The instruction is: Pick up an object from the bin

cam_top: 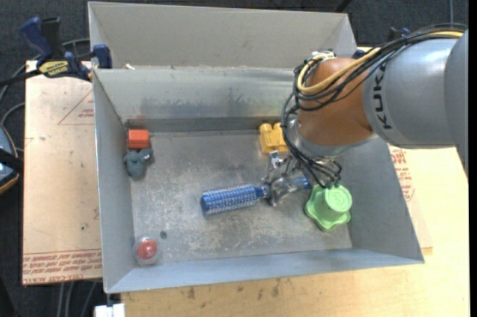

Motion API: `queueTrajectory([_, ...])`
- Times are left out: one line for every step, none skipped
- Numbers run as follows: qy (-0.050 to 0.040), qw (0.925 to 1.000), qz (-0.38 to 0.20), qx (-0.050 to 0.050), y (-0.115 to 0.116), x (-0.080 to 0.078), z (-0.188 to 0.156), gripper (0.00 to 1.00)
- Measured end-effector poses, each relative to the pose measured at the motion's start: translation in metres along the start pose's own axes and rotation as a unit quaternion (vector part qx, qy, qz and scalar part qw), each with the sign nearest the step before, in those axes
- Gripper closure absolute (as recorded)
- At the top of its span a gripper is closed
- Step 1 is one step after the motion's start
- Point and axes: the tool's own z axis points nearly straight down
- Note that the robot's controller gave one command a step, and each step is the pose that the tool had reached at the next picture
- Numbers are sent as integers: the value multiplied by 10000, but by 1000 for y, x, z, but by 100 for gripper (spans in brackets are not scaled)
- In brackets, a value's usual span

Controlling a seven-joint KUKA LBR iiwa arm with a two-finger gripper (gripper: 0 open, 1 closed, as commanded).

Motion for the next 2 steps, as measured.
queueTrajectory([14,9999,-172,5,-27,9,-159,100])
queueTrajectory([16,9909,-1343,-13,32,-6,-247,100])
